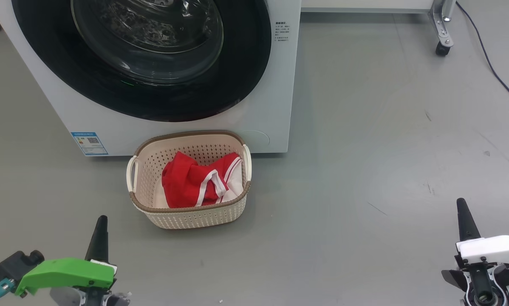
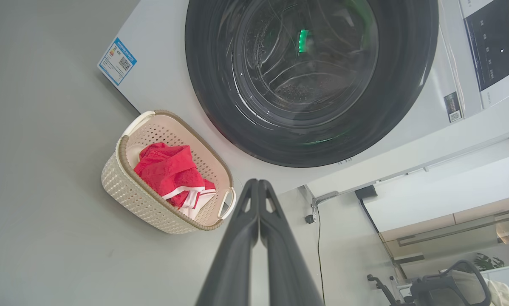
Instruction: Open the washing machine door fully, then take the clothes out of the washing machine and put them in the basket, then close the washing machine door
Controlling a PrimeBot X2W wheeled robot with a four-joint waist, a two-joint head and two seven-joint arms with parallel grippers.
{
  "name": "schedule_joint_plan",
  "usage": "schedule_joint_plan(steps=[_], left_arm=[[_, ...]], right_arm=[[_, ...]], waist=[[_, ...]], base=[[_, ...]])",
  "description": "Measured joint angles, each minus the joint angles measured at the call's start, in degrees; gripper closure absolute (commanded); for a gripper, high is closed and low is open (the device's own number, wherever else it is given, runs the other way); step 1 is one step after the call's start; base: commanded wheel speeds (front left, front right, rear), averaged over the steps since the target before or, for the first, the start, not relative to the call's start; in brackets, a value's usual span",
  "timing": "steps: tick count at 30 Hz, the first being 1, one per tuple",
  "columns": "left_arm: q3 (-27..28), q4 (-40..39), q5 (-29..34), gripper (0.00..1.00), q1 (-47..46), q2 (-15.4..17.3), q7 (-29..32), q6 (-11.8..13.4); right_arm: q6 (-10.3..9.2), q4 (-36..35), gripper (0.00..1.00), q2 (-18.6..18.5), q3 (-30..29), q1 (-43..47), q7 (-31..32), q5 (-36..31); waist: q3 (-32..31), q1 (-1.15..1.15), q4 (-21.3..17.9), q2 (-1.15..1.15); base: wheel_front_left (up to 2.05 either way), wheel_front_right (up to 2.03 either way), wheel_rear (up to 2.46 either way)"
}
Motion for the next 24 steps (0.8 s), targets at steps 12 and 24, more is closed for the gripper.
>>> schedule_joint_plan(steps=[12,24], left_arm=[[2.2,0.5,-9.3,1.00,0.0,0.0,2.2,-1.2],[4.3,1.3,-17.5,1.00,-0.1,0.0,4.5,-2.4]], right_arm=[[0.51,1.8,1.00,0.7,-1.0,-1.3,2.5,9.3],[1.00,3.3,1.00,1.6,-2.1,-2.4,4.9,18.1]], waist=[[-0.7,0.00,-0.1,0.00],[-1.3,0.00,-0.1,0.00]], base=[[0.00,0.00,0.00],[0.00,0.00,0.00]])
